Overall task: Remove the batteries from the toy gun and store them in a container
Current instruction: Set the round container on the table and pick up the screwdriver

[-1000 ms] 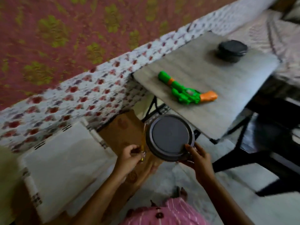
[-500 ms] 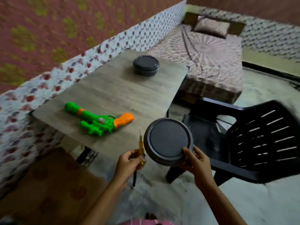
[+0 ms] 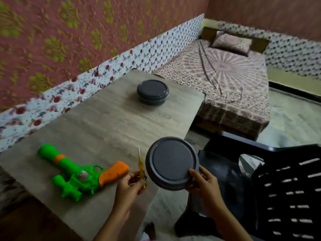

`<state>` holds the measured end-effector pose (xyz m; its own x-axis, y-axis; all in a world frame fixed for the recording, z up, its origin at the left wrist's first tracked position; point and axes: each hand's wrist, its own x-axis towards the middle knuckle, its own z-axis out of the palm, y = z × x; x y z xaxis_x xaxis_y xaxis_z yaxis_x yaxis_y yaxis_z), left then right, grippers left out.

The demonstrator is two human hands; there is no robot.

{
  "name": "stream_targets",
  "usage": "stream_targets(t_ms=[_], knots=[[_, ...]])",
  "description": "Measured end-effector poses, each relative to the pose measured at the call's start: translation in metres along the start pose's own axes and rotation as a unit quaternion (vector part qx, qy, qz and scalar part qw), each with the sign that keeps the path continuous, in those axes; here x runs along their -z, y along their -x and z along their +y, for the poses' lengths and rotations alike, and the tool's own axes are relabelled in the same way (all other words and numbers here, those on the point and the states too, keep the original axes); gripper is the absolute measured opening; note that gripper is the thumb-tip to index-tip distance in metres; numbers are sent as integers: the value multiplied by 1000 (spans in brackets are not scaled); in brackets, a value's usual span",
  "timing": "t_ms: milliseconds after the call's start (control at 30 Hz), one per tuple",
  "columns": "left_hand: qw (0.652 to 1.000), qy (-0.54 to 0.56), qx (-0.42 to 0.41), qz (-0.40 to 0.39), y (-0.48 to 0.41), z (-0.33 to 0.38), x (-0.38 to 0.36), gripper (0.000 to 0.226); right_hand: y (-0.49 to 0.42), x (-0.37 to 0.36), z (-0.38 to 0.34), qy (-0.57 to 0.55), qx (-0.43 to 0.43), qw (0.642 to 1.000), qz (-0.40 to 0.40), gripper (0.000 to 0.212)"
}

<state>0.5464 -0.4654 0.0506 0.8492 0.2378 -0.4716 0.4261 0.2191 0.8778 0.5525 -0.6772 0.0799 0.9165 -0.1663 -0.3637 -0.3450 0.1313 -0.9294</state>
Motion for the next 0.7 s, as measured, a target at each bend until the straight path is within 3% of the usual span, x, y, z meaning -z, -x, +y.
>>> stream_targets(t_ms=[400, 700], knots=[[991, 34, -22, 128, -94, 39, -5, 19, -143, -61, -45, 67, -59, 989, -120, 35], [960, 17, -41, 276, -165, 41, -21, 21, -268, -108, -67, 158, -78, 949, -261, 41]])
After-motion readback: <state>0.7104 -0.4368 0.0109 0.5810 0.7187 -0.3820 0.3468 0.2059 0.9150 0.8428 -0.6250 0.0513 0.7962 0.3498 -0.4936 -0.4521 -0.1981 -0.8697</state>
